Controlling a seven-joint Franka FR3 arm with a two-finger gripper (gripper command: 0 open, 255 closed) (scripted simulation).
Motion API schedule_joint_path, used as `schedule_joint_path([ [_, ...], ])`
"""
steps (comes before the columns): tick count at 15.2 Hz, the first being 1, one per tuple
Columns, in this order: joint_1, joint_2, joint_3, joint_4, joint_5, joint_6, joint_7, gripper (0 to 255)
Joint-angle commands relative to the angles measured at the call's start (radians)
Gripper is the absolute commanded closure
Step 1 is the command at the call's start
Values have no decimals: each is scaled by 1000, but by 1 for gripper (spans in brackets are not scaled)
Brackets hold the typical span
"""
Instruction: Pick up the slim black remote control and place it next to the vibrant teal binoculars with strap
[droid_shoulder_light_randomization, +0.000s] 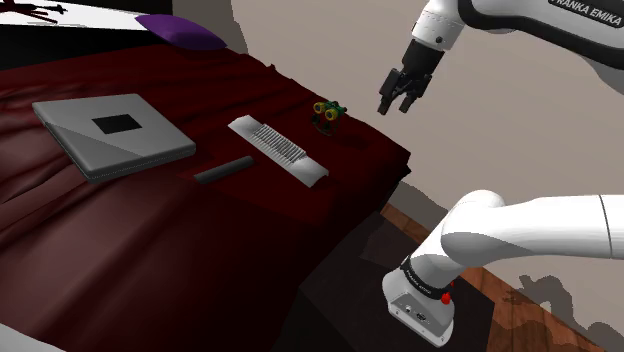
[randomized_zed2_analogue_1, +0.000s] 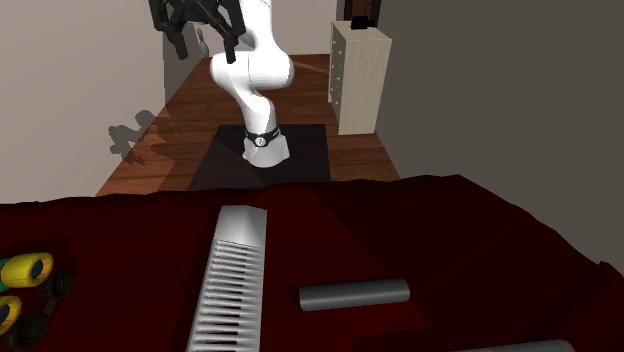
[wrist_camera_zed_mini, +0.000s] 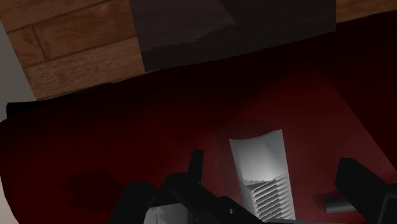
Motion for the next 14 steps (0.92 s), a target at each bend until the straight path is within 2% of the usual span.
schedule_joint_path([
  [1,0,0,0,0,0,0,0,0],
  [7,-25,25,177,-82,87,119,306,0],
  [14,-75,167,391,-78,149,271,665,0],
])
